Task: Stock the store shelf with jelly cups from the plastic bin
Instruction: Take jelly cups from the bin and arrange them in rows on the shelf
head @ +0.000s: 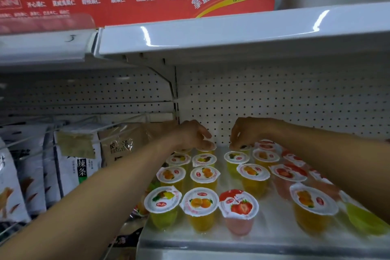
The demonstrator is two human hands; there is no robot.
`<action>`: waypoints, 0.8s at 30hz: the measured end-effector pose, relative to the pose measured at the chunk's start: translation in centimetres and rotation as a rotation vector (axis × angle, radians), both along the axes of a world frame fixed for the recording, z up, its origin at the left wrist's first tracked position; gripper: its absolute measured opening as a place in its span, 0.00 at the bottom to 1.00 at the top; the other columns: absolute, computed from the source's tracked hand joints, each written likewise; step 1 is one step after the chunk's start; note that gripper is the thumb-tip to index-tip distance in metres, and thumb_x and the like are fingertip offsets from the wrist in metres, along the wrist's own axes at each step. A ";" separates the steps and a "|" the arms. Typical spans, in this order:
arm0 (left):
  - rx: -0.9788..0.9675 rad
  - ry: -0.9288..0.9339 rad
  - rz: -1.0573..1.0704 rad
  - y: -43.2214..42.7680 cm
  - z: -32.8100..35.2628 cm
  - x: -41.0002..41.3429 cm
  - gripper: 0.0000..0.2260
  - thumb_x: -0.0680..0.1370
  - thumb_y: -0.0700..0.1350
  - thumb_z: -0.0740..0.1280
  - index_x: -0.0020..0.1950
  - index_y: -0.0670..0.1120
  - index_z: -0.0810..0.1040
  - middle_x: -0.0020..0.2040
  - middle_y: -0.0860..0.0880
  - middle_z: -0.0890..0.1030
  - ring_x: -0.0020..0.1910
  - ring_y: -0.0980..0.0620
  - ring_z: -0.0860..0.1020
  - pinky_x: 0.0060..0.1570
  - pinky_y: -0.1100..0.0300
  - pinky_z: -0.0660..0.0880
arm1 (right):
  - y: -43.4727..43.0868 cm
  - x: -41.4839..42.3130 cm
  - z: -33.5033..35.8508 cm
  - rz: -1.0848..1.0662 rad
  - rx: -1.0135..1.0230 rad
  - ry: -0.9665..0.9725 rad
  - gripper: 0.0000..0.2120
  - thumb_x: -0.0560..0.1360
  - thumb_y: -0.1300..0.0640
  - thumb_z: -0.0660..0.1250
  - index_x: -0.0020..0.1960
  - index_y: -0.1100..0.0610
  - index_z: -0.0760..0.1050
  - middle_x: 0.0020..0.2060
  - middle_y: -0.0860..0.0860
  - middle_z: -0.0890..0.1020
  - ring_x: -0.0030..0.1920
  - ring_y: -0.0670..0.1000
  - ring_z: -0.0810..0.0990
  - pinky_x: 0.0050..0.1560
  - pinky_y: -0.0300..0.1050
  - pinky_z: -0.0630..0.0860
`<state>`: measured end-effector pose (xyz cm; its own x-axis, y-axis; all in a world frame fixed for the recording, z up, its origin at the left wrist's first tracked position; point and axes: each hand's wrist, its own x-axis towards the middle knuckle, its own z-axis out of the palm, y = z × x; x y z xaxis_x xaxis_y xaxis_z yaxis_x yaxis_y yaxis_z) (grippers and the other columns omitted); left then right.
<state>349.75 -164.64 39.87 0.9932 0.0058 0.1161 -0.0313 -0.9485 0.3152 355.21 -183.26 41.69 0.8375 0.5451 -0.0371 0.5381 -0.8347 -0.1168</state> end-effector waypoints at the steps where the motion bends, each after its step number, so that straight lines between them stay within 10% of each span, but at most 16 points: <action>1: -0.002 -0.002 -0.009 0.0 -0.1 0.2 0.21 0.72 0.58 0.74 0.63 0.53 0.79 0.62 0.53 0.79 0.55 0.56 0.77 0.54 0.64 0.72 | 0.1 0.1 -0.1 -0.008 -0.005 0.005 0.19 0.72 0.50 0.72 0.54 0.64 0.81 0.50 0.59 0.84 0.43 0.52 0.83 0.42 0.42 0.78; 24: 0.024 -0.154 -0.098 0.8 0.2 -2.3 0.14 0.75 0.57 0.71 0.58 0.55 0.82 0.60 0.57 0.81 0.58 0.58 0.78 0.59 0.60 0.74 | -0.5 -1.5 -0.3 0.108 0.247 -0.108 0.10 0.72 0.45 0.70 0.50 0.47 0.83 0.51 0.43 0.82 0.51 0.45 0.79 0.55 0.42 0.75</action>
<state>347.42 -163.87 40.05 0.9595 -0.0944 0.2653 -0.1697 -0.9458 0.2770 353.73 -183.81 41.40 0.7662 0.6126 0.1940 0.6425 -0.7256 -0.2463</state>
